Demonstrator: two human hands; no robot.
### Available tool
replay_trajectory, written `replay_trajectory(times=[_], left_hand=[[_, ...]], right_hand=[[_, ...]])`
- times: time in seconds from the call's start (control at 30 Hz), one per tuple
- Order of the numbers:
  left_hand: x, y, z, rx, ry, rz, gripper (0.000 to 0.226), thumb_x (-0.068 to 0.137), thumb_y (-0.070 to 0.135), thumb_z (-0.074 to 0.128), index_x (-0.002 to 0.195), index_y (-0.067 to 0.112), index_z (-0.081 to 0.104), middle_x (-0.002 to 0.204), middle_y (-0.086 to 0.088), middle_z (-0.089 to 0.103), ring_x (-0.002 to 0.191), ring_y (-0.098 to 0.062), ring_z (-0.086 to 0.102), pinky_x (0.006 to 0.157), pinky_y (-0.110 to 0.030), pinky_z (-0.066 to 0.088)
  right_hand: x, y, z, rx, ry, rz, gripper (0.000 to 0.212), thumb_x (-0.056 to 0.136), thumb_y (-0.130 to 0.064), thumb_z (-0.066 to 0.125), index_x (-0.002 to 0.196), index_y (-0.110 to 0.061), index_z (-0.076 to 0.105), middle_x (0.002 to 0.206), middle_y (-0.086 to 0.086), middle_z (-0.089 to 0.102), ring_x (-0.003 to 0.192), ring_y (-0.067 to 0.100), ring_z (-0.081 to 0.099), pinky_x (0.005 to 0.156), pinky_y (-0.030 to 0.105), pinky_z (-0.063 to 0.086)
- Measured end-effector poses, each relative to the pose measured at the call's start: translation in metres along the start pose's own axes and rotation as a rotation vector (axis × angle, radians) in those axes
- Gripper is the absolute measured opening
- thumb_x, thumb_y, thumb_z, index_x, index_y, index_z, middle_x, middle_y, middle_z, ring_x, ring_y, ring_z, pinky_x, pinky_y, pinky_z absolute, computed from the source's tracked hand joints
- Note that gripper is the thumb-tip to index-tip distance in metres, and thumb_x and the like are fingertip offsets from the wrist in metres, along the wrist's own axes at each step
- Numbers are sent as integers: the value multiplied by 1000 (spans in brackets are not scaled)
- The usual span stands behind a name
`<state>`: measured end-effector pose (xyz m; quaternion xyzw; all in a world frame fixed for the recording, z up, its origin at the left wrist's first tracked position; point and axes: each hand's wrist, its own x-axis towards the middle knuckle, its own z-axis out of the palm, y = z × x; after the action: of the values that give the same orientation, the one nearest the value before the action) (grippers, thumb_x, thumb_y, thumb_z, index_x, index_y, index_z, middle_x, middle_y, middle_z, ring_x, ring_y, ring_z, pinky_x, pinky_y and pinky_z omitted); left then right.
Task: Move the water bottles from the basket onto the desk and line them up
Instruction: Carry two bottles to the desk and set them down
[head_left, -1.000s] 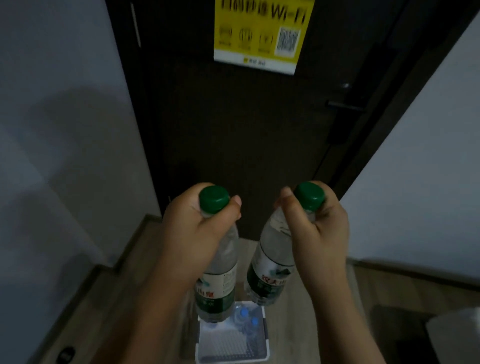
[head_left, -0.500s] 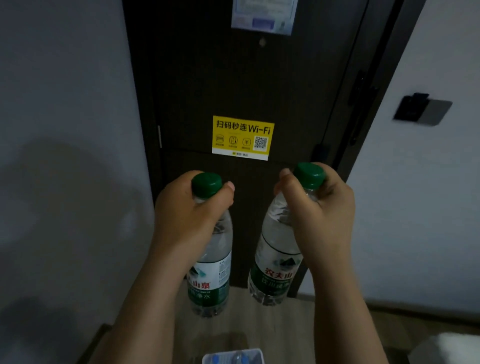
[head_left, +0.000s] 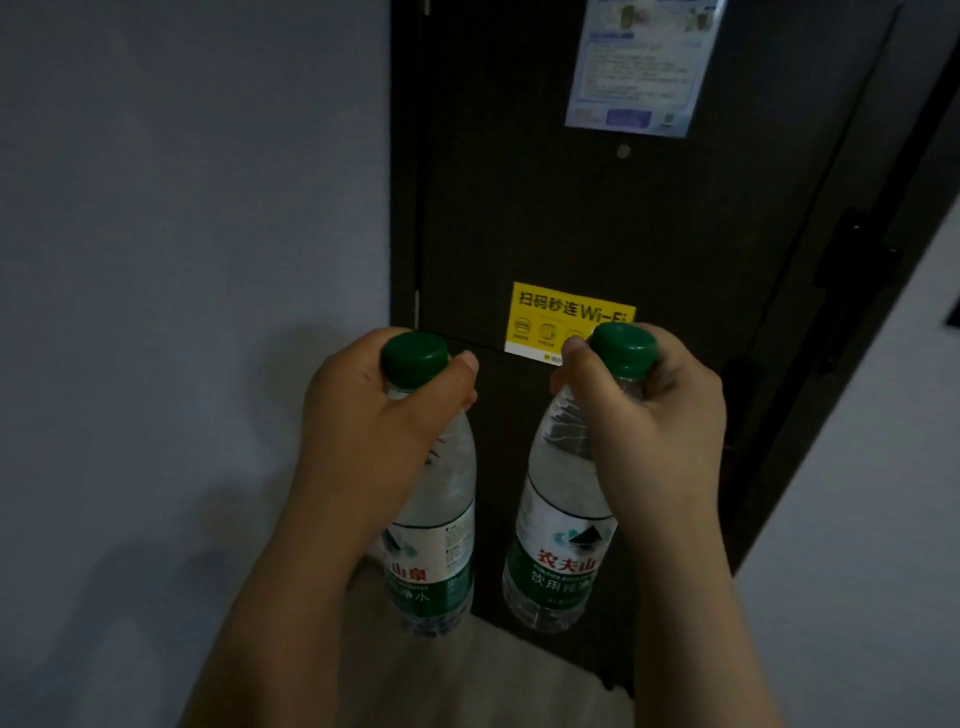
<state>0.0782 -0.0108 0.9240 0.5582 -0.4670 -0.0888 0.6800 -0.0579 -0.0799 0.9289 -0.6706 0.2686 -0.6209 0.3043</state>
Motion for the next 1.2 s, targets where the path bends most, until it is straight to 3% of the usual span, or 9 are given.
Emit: replay_trajectory(times=[0.17, 0.3, 0.5, 0.63, 0.83, 1.03, 1.2], left_hand=[[-16, 14, 18, 76, 164, -1, 22, 78, 29, 64, 73, 8, 68, 70, 5, 71, 68, 0, 66, 58, -4, 45], [-33, 20, 10, 166, 286, -34, 21, 82, 23, 65, 68, 8, 68, 68, 2, 71, 67, -2, 65, 58, -6, 46], [-73, 48, -19, 268, 457, -1, 23, 78, 27, 67, 65, 8, 68, 66, 1, 70, 65, -6, 65, 60, -11, 49], [-112, 76, -50, 408, 607, -22, 20, 82, 21, 68, 65, 9, 69, 67, 4, 71, 64, -3, 64, 56, -6, 45], [-199, 127, -108, 571, 815, -47, 20, 80, 27, 68, 66, 12, 68, 66, 4, 71, 61, -2, 63, 55, -6, 46], [-292, 172, -148, 748, 1071, -83, 20, 75, 35, 68, 66, 18, 68, 67, 6, 72, 64, -6, 65, 61, -15, 49], [-354, 212, -165, 836, 1297, -100, 19, 77, 32, 72, 67, 17, 66, 64, 8, 71, 57, -1, 64, 55, -10, 47]], right_hand=[[22, 11, -9, 100, -155, -18, 17, 80, -31, 62, 77, -15, 64, 76, 1, 65, 66, 10, 63, 55, 9, 47], [19, 13, -3, 296, -269, 13, 13, 82, -20, 67, 76, -9, 64, 74, 6, 65, 57, 2, 62, 46, 3, 42], [-4, -6, 17, 410, -462, -11, 16, 82, -18, 67, 75, -4, 63, 72, 9, 63, 60, 17, 60, 53, 9, 46], [-34, -38, 36, 509, -556, -13, 14, 78, -25, 66, 74, -11, 64, 73, 8, 65, 63, 18, 62, 54, 16, 49], [-110, -102, 61, 638, -751, -78, 19, 80, -20, 67, 69, -5, 62, 67, 8, 64, 55, 17, 57, 48, 12, 42], [-193, -164, 74, 833, -1027, -35, 20, 79, -28, 66, 72, -10, 61, 71, 10, 65, 64, 24, 60, 54, 27, 49], [-250, -225, 81, 965, -1124, -171, 22, 80, -30, 63, 70, -11, 61, 65, 6, 64, 59, 17, 58, 54, 17, 45]])
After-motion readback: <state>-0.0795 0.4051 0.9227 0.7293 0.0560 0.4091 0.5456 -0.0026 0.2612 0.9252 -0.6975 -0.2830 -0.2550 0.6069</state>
